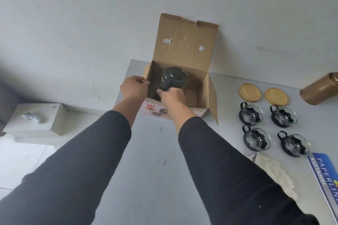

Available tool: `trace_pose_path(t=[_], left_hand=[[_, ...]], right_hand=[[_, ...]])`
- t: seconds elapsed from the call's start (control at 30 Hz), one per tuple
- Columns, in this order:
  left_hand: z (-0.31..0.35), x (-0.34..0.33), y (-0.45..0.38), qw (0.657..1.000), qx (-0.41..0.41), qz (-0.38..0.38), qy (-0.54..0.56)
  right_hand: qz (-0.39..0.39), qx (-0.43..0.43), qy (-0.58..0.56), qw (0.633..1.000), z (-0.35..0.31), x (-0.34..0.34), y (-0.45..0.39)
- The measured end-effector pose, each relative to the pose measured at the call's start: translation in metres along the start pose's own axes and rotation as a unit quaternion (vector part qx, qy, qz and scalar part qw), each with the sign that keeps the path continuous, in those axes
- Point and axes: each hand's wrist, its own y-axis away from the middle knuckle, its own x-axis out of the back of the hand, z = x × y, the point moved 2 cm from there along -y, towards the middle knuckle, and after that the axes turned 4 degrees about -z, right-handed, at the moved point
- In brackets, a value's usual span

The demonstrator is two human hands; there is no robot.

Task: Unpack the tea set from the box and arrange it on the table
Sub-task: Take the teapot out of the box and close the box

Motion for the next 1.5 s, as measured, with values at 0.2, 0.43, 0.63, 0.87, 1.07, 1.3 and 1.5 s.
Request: trace_pose_path(t=[0.2, 0.43, 0.63, 0.87, 1.07, 1.3, 1.5], left_hand=[[0.001, -0.005, 0.004, 0.999, 0.021, -0.020, -0.042], [0.001, -0.009, 0.011, 0.990, 0.006, -0.048, -0.133], [-0.003, -0.014, 0.014, 0.984, 0.030, -0.082, -0.153], [-0.003, -0.016, 0.013, 0.974, 0.018, -0.075, -0.215], [-0.002, -0.007, 0.011, 0.958, 0.009, -0.082, -0.274], [0.002, -0.007, 0.008, 0.951, -0.005, -0.086, -0.298], [0.000, -0.005, -0.003, 0.959, 0.000, -0.057, -0.278]], right_hand=[[0.032, 0.025, -0.030, 0.999, 0.004, 0.006, 0.000], [-0.006, 0.025, -0.129, 0.991, 0.007, 0.014, 0.006], [-0.028, 0.043, -0.195, 0.980, 0.008, 0.017, 0.015], [-0.004, 0.081, -0.213, 0.974, 0.007, 0.030, 0.022], [0.023, 0.140, -0.165, 0.976, -0.002, 0.057, 0.033], [0.050, 0.203, -0.151, 0.966, -0.004, 0.107, 0.049], [0.106, 0.228, -0.134, 0.959, 0.004, 0.155, 0.051]])
